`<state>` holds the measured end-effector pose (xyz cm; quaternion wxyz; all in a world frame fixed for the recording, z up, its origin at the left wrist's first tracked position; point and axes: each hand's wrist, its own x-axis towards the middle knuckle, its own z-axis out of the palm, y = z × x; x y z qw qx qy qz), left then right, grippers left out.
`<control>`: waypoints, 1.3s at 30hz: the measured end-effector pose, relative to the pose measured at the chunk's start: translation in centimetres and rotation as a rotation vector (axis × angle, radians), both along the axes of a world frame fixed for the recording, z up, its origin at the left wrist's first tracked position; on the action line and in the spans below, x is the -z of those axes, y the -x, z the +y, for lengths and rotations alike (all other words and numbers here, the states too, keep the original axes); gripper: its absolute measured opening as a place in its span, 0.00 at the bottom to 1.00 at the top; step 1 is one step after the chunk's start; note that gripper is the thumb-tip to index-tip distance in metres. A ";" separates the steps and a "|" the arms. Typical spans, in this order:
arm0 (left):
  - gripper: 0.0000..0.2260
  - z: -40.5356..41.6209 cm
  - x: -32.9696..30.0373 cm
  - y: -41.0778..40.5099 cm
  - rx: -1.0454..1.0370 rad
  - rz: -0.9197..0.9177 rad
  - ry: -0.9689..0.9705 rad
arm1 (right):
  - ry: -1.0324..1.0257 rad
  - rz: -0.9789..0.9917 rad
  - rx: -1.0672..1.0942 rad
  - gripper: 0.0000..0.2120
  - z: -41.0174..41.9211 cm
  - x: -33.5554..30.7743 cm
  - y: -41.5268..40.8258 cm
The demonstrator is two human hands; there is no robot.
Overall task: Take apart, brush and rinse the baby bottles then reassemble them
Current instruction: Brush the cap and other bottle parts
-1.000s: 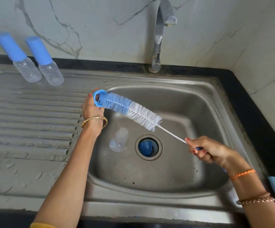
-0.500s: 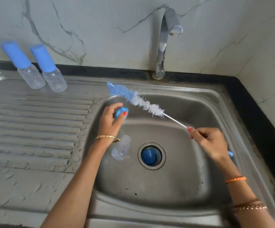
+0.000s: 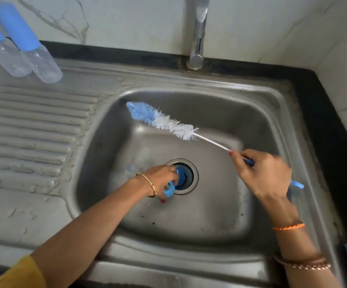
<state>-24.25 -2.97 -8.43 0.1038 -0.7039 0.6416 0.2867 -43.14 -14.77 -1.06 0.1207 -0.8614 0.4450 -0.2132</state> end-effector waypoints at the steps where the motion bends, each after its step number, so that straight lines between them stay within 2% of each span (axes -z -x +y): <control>1: 0.26 0.0 0.2 0.2 0.028 -0.021 -0.023 | 0.012 0.014 -0.009 0.18 0.1 0.0 0.0; 11: 0.32 0.8 2.3 0.8 0.095 -0.059 -0.264 | -0.062 0.056 -0.037 0.19 0.3 0.0 0.8; 14: 0.31 0.1 1.6 0.6 -0.002 0.006 -0.149 | -0.095 0.080 -0.034 0.19 0.1 -0.1 1.0; 17: 0.27 -0.4 0.8 -0.7 -0.092 -0.099 0.026 | -0.088 0.081 -0.033 0.18 0.0 -0.1 1.1; 19: 0.27 -0.1 0.7 -2.1 -0.138 -0.191 -0.025 | -0.105 0.067 -0.030 0.19 0.0 -0.2 1.0; 22: 0.30 0.5 1.1 -3.2 -0.163 -0.229 -0.146 | -0.120 0.062 -0.022 0.19 0.0 -0.2 1.0; 27: 0.28 0.8 1.1 -3.0 -0.159 -0.270 -0.140 | -0.146 0.096 -0.004 0.20 0.3 -0.5 0.9; 33: 0.15 1.2 0.7 -2.1 -0.180 -0.306 -0.072 | -0.173 0.123 0.008 0.20 0.6 -0.8 0.7; 39: 0.17 0.9 0.6 -1.3 -0.145 -0.322 -0.047 | -0.175 0.128 0.033 0.20 0.4 -0.9 0.7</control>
